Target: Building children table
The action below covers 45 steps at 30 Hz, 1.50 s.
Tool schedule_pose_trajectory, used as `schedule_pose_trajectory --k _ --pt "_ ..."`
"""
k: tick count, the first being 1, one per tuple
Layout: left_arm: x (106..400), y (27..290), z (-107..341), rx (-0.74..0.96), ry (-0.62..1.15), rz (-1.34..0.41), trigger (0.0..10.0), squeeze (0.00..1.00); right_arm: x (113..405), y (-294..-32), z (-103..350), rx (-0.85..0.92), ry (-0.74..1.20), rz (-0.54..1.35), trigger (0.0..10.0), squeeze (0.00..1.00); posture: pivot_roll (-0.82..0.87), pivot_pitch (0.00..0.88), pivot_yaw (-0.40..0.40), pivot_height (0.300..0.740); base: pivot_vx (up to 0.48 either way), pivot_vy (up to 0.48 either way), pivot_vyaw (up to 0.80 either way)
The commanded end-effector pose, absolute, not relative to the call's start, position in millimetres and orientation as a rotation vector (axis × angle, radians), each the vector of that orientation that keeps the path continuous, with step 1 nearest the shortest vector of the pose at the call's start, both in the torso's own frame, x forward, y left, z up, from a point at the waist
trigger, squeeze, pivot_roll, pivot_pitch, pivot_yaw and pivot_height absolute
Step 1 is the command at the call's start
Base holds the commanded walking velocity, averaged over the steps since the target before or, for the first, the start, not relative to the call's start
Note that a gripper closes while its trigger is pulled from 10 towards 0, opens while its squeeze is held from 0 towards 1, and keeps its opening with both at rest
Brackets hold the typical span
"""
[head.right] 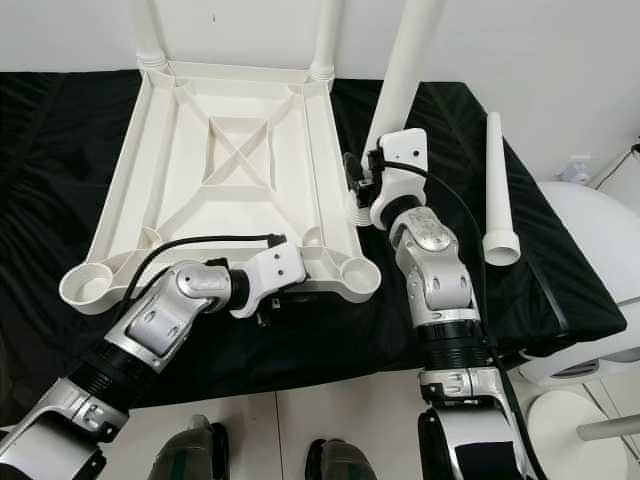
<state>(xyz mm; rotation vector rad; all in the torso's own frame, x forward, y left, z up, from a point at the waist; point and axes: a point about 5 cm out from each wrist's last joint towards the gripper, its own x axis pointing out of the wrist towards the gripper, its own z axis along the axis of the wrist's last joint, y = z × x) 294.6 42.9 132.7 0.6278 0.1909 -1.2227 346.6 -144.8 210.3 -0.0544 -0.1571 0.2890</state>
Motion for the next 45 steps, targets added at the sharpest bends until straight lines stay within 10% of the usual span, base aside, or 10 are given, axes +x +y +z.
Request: schedule_pose_trajectory --k 1,2,9,10,12,20,21,24,25,45 --pt "302 42 149 0.686 0.114 -1.174 7.9 0.00 346 -144 214 -0.064 -0.172 0.291 10.0 0.00 0.04 0.083 -0.063 0.740 0.000 0.000 0.00" --pt "302 41 150 0.689 0.105 -1.180 0.0 0.00 346 -144 214 -0.063 -0.173 0.290 10.0 0.00 0.04 0.083 -0.062 0.740 0.000 0.000 0.00" --pt "298 38 155 0.687 0.085 -1.228 0.0 0.00 347 -143 215 -0.062 -0.175 0.288 10.0 0.00 0.04 0.083 -0.059 0.740 0.000 0.000 0.00" --pt "298 37 157 0.699 0.082 -1.223 8.6 0.00 347 -143 215 -0.061 -0.176 0.288 10.0 0.00 0.04 0.083 -0.058 0.740 0.000 0.000 0.00" --pt "299 36 158 0.716 0.082 -1.217 10.0 0.00 347 -143 215 -0.059 -0.177 0.289 10.0 0.00 0.04 0.084 -0.058 0.740 0.000 0.000 0.00" --pt "302 36 162 0.707 0.074 -1.208 10.0 0.11 348 -143 215 -0.061 -0.177 0.290 10.0 0.00 0.04 0.083 -0.061 0.740 0.000 0.000 0.00" --pt "303 35 163 0.703 0.072 -1.211 10.0 1.00 348 -143 215 -0.062 -0.178 0.290 10.0 0.00 0.04 0.083 -0.062 0.740 0.000 0.000 0.00" --pt "304 36 164 0.721 0.063 -1.199 10.0 1.00 348 -143 216 -0.064 -0.178 0.291 10.0 0.00 0.04 0.082 -0.062 0.740 0.000 0.000 0.00" --pt "304 35 165 0.734 0.050 -1.206 10.0 0.00 349 -143 216 -0.064 -0.180 0.292 10.0 0.00 0.04 0.081 -0.062 0.740 0.000 0.000 0.00" --pt "293 35 152 0.783 0.096 -1.343 10.0 0.00 348 -143 216 -0.062 -0.183 0.284 10.0 0.00 0.04 0.080 -0.051 0.740 0.000 0.000 0.00"
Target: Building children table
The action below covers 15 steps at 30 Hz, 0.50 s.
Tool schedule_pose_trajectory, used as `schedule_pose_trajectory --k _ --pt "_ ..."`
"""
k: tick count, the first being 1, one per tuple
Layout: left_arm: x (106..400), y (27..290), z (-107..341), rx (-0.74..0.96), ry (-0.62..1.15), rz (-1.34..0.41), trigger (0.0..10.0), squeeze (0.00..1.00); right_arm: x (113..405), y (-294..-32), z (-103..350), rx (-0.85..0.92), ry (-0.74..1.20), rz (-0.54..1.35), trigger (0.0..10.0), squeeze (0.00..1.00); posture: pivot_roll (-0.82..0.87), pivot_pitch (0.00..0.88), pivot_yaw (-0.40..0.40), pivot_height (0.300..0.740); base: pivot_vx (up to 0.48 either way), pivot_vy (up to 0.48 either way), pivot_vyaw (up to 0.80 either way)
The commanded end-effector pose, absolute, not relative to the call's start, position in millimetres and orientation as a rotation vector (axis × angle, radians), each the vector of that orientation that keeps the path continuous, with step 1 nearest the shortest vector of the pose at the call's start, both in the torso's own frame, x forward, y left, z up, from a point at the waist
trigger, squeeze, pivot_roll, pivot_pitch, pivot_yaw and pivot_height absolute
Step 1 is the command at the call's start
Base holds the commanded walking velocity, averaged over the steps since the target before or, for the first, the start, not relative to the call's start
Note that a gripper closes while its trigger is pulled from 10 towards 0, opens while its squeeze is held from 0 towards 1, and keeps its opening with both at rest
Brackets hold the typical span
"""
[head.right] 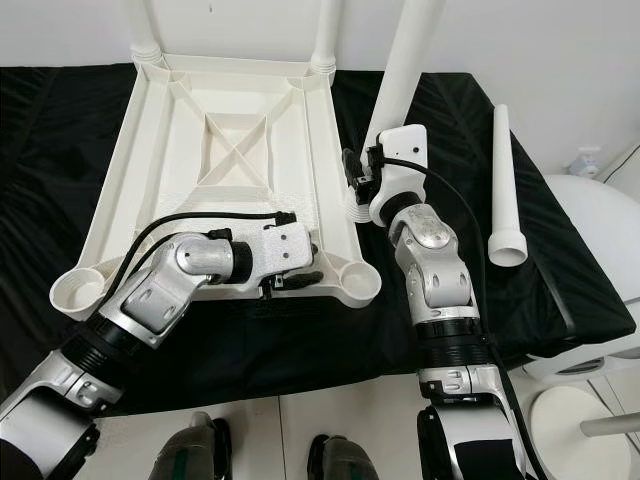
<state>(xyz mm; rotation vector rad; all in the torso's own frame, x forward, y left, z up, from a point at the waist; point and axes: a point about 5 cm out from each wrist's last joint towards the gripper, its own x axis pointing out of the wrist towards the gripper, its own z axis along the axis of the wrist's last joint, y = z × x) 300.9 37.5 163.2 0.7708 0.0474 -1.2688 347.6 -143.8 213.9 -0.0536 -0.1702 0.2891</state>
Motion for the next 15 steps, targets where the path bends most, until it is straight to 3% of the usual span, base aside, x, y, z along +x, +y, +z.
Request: schedule_pose_trajectory --k 1,15 --pt "293 35 152 0.783 0.096 -1.347 10.0 0.00 348 -144 216 -0.062 -0.183 0.284 10.0 0.00 0.04 0.080 -0.051 0.740 0.000 0.000 0.00" --pt "295 35 165 0.671 0.058 -1.334 10.0 0.00 349 -142 216 -0.066 -0.184 0.293 10.0 0.00 0.04 0.077 -0.060 0.740 0.000 0.000 0.00"
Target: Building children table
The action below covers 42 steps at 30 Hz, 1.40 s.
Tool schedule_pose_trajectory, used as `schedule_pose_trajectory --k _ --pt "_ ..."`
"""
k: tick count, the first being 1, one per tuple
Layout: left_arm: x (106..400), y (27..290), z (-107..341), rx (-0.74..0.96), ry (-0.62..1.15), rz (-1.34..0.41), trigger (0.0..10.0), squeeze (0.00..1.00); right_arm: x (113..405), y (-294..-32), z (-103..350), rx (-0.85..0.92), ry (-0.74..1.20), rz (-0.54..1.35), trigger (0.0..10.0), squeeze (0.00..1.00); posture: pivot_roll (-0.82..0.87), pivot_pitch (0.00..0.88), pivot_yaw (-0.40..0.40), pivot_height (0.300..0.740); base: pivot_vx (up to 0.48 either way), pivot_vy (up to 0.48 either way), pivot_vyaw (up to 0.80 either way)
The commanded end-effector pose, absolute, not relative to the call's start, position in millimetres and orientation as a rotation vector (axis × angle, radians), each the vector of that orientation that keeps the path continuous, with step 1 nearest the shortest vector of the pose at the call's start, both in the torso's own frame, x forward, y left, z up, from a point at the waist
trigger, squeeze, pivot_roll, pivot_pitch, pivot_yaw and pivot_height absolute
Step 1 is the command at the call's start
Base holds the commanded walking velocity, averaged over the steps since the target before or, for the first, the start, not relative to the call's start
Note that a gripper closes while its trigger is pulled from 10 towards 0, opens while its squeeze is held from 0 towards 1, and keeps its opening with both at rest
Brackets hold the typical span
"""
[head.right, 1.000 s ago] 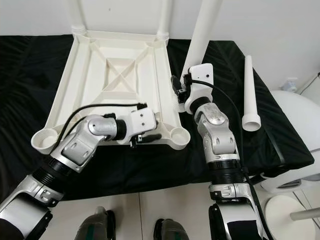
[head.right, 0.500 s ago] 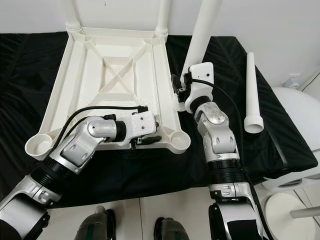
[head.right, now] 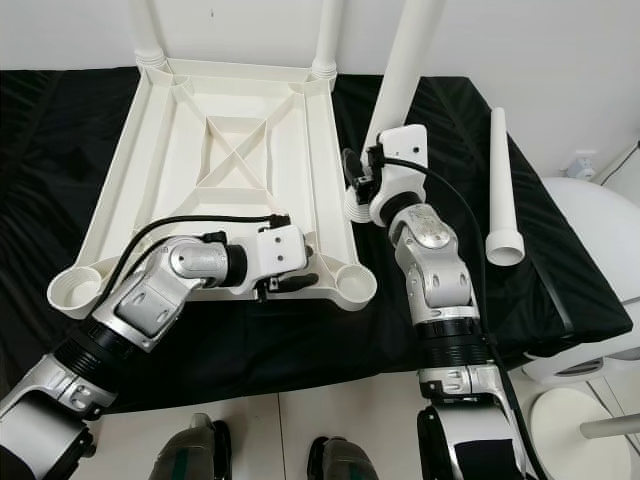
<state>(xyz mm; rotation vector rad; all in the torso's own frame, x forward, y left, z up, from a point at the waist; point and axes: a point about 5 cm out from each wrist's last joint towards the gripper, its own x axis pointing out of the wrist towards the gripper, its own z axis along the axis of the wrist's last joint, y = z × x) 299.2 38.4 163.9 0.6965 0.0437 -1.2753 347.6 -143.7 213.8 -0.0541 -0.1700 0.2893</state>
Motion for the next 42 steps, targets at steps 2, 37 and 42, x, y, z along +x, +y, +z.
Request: schedule_pose_trajectory --k 2,37,42 --pt "295 35 169 0.634 0.060 -1.347 10.0 1.00 349 -142 216 -0.068 -0.183 0.294 10.0 0.00 0.04 0.080 -0.060 0.740 0.000 0.000 0.00" --pt "297 32 140 0.677 0.178 -1.267 9.9 0.00 348 -143 217 -0.073 -0.181 0.294 10.0 0.00 0.03 0.088 -0.059 0.740 0.000 0.000 0.00" --pt "303 31 147 0.619 0.175 -1.232 0.0 0.00 344 -139 214 -0.081 -0.170 0.330 10.0 0.00 0.03 0.091 -0.059 0.740 0.000 0.000 0.00"
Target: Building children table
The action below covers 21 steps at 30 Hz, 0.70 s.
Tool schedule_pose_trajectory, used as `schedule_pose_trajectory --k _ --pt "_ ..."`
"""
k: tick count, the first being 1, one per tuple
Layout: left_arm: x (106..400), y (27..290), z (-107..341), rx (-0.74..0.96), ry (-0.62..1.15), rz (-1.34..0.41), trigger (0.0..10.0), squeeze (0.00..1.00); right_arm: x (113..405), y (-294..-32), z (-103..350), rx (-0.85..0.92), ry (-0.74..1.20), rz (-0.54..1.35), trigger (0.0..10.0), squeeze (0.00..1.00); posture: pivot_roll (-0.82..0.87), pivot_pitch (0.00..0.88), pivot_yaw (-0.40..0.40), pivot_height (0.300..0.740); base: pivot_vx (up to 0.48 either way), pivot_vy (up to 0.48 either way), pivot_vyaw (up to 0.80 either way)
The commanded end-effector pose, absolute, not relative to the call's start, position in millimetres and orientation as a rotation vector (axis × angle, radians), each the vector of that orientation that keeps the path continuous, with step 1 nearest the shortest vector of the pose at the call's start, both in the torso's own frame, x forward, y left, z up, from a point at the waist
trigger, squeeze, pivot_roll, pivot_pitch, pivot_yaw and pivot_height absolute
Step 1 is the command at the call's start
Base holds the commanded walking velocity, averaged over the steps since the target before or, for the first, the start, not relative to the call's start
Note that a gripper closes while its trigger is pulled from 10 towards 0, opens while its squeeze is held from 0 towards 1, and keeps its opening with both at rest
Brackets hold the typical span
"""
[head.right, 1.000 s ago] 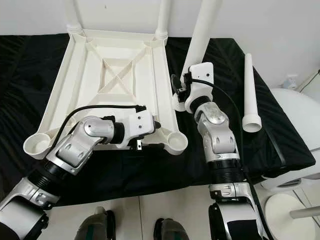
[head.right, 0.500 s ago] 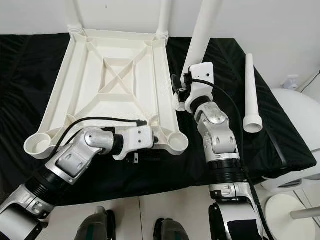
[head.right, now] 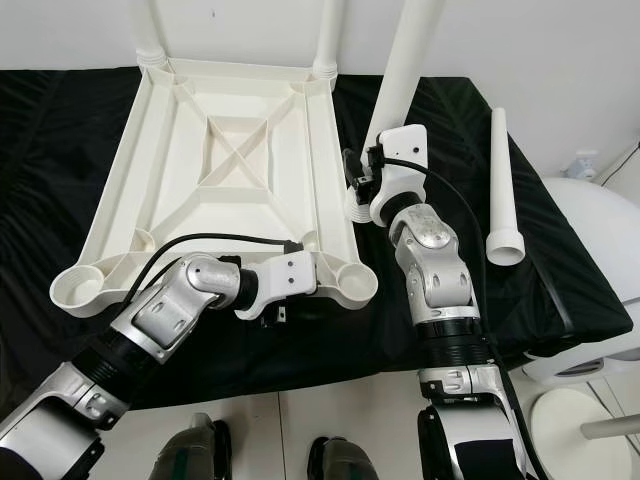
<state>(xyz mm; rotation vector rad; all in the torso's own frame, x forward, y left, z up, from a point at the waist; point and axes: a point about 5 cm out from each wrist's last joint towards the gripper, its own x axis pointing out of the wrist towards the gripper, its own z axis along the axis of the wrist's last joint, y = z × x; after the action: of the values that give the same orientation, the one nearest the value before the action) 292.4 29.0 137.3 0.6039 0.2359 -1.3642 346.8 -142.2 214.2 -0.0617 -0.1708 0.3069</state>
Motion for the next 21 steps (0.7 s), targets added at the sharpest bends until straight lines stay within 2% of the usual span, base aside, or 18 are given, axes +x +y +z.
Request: schedule_pose_trajectory --k 1,3,4,5,6,7,8,11,12,13,15,16,17,18,21 --pt "303 31 147 0.619 0.175 -1.232 0.0 0.00 344 -139 214 -0.081 -0.170 0.330 10.0 0.00 0.03 0.091 -0.059 0.740 0.000 0.000 0.00" --pt "304 32 147 0.623 0.178 -1.224 0.0 0.00 341 -137 213 -0.085 -0.165 0.360 10.0 0.00 0.03 0.091 -0.059 0.740 0.000 0.000 0.00" --pt "305 32 147 0.628 0.178 -1.221 3.3 0.00 339 -136 212 -0.087 -0.164 0.374 10.0 0.00 0.03 0.092 -0.059 0.740 0.000 0.000 0.00" --pt "305 32 147 0.628 0.178 -1.221 3.3 0.00 339 -136 212 -0.087 -0.164 0.374 10.0 0.00 0.03 0.092 -0.059 0.740 0.000 0.000 0.00" --pt "307 33 147 0.632 0.178 -1.212 6.9 0.00 337 -136 212 -0.088 -0.163 0.385 10.0 0.00 0.03 0.093 -0.059 0.740 0.000 0.000 0.00" --pt "307 33 147 0.632 0.178 -1.212 6.9 0.00 337 -136 212 -0.088 -0.163 0.385 10.0 0.00 0.03 0.093 -0.059 0.740 0.000 0.000 0.00" --pt "308 33 147 0.634 0.177 -1.207 9.3 0.00 336 -135 212 -0.088 -0.162 0.392 10.0 0.00 0.03 0.093 -0.059 0.740 0.000 0.000 0.00" --pt "308 33 148 0.628 0.172 -1.220 9.5 0.00 332 -135 210 -0.088 -0.159 0.411 10.0 0.00 0.03 0.092 -0.060 0.740 0.000 0.000 0.00" --pt "308 33 148 0.628 0.172 -1.220 9.5 0.00 332 -135 210 -0.088 -0.159 0.411 10.0 0.00 0.03 0.092 -0.060 0.740 0.000 0.000 0.00" --pt "307 33 148 0.628 0.169 -1.227 0.0 0.00 329 -135 209 -0.089 -0.157 0.422 10.0 0.00 0.02 0.090 -0.059 0.740 0.000 0.000 0.00" --pt "307 34 149 0.630 0.169 -1.232 0.0 0.00 327 -135 209 -0.085 -0.159 0.432 10.0 0.00 0.02 0.088 -0.057 0.740 0.000 0.000 0.00" --pt "307 34 148 0.648 0.171 -1.236 6.7 0.00 325 -136 210 -0.078 -0.161 0.436 10.0 0.00 0.02 0.088 -0.056 0.740 0.000 0.000 0.00" --pt "307 34 148 0.648 0.171 -1.236 6.7 0.00 325 -136 210 -0.078 -0.161 0.436 10.0 0.00 0.02 0.088 -0.056 0.740 0.000 0.000 0.00" --pt "308 34 147 0.662 0.175 -1.228 10.0 0.00 325 -137 211 -0.067 -0.162 0.436 10.0 0.00 0.02 0.087 -0.055 0.740 0.000 0.000 0.00" --pt "310 33 146 0.683 0.173 -1.218 10.0 0.00 324 -139 211 -0.046 -0.158 0.434 10.0 0.00 0.02 0.087 -0.053 0.740 0.000 0.000 0.00"
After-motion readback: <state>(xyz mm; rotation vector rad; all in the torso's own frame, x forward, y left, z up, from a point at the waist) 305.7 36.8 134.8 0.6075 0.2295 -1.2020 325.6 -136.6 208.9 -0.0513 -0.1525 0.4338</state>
